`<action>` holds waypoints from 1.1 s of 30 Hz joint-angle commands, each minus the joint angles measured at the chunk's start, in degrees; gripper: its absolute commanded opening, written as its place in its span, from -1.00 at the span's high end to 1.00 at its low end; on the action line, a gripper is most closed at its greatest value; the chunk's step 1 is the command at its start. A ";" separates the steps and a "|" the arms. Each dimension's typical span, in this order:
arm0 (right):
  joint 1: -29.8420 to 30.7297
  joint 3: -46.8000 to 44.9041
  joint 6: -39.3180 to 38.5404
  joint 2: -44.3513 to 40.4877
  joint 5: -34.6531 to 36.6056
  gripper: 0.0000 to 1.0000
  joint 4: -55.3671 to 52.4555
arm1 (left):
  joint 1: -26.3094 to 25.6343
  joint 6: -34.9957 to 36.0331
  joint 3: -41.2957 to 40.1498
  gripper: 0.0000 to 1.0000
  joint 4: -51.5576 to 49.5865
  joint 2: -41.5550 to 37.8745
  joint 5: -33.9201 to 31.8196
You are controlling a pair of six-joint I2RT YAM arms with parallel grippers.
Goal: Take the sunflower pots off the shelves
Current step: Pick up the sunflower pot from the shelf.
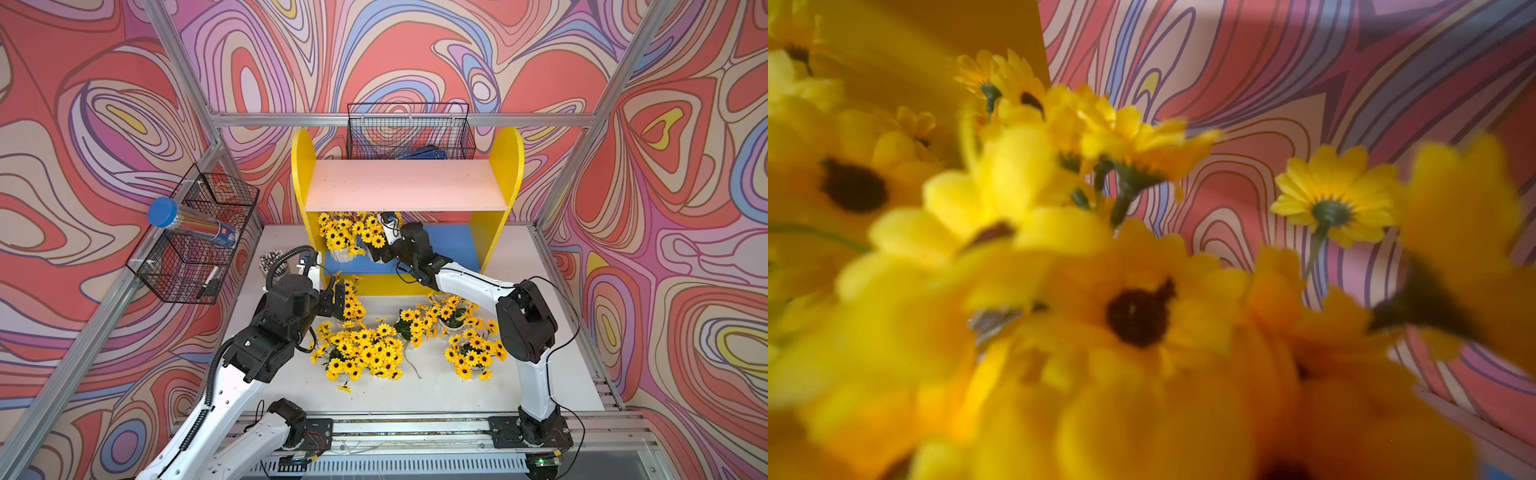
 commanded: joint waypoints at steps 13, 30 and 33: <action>-0.32 -5.19 -1.27 -5.94 -0.05 -0.20 3.75 | 0.50 0.35 -0.71 -1.00 1.59 -1.42 0.81; 0.55 -15.88 -2.32 -20.63 2.01 -0.18 3.94 | 0.51 -0.07 -0.54 -1.00 2.01 -1.08 3.41; 0.91 -18.47 -2.43 -23.52 2.62 -0.18 3.43 | 0.54 -0.17 -0.59 -0.99 1.94 -0.84 3.81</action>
